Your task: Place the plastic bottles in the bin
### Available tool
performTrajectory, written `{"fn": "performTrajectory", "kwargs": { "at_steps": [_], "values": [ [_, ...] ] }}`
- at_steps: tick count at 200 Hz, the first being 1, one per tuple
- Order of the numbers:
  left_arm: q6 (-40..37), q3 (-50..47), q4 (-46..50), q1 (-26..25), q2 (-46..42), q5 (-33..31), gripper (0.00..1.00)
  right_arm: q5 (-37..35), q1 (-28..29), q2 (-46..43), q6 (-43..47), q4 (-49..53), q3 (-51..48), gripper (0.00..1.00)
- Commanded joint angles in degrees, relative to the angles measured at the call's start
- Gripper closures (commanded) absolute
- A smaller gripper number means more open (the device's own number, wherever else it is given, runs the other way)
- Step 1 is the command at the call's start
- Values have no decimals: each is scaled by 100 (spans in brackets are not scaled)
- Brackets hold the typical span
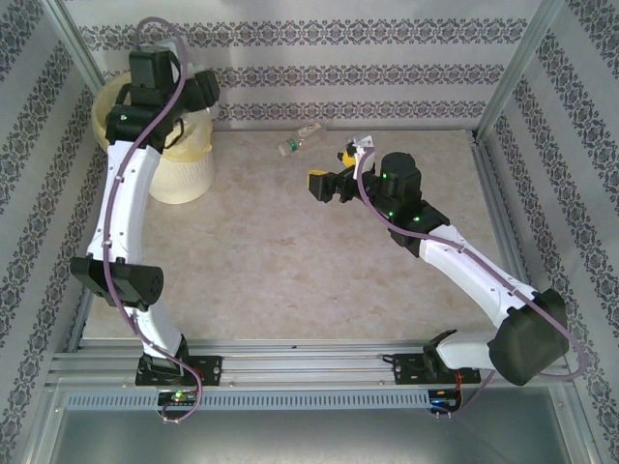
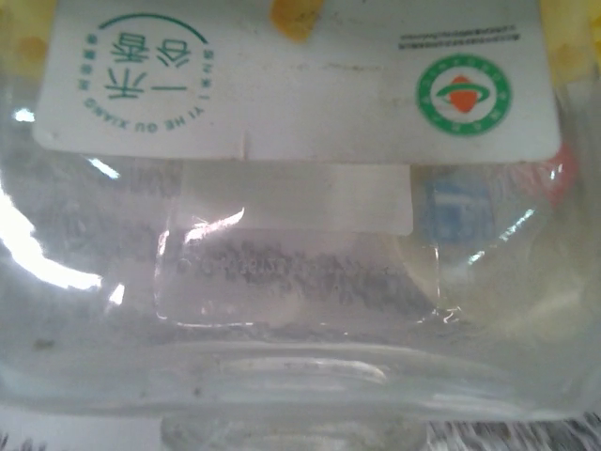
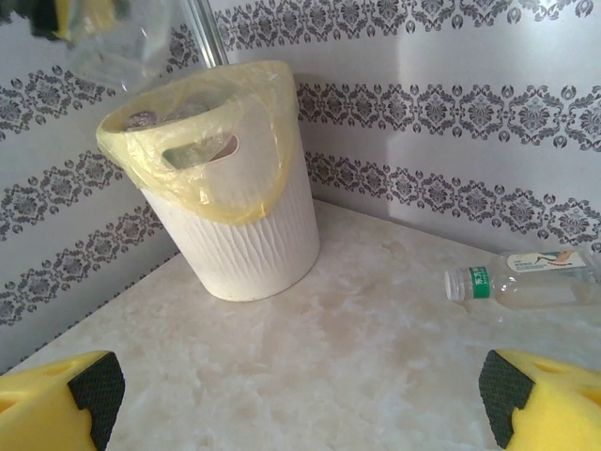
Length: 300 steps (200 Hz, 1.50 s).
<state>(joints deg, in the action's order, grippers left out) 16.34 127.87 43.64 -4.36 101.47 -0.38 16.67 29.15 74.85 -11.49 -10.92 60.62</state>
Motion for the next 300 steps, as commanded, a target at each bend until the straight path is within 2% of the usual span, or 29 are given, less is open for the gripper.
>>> {"fn": "performTrajectory", "kwargs": {
  "at_steps": [1,24,42,88,119,131,154,168,240,262,300],
  "values": [
    [-261,226,-380,216,211,-434,36,-198,74,10,128,7,169,2],
    [-422,512,-446,396,512,-903,37,-234,74,3,138,0,166,2],
    [-388,859,-272,600,849,-977,37,-241,74,-27,137,26,163,2],
    [-70,1171,-303,1057,1448,-891,36,-348,74,-120,191,160,151,2],
    [591,1562,-164,1442,1938,-373,34,-406,74,-147,199,234,139,2],
    [714,1706,-163,1503,2123,-277,30,-436,74,-138,201,251,134,2],
    [808,2163,-38,1574,2480,73,8,-447,73,-120,199,278,176,2],
    [779,2477,124,1579,2588,196,0,-461,74,-116,199,292,180,2],
    [879,2323,144,1578,2125,789,0,-445,74,-11,140,266,209,2],
    [898,2312,86,1579,2165,886,0,-437,74,3,138,266,206,2],
    [937,2351,-338,1579,2437,1440,0,-492,74,-24,145,290,174,2]
  ]
}}
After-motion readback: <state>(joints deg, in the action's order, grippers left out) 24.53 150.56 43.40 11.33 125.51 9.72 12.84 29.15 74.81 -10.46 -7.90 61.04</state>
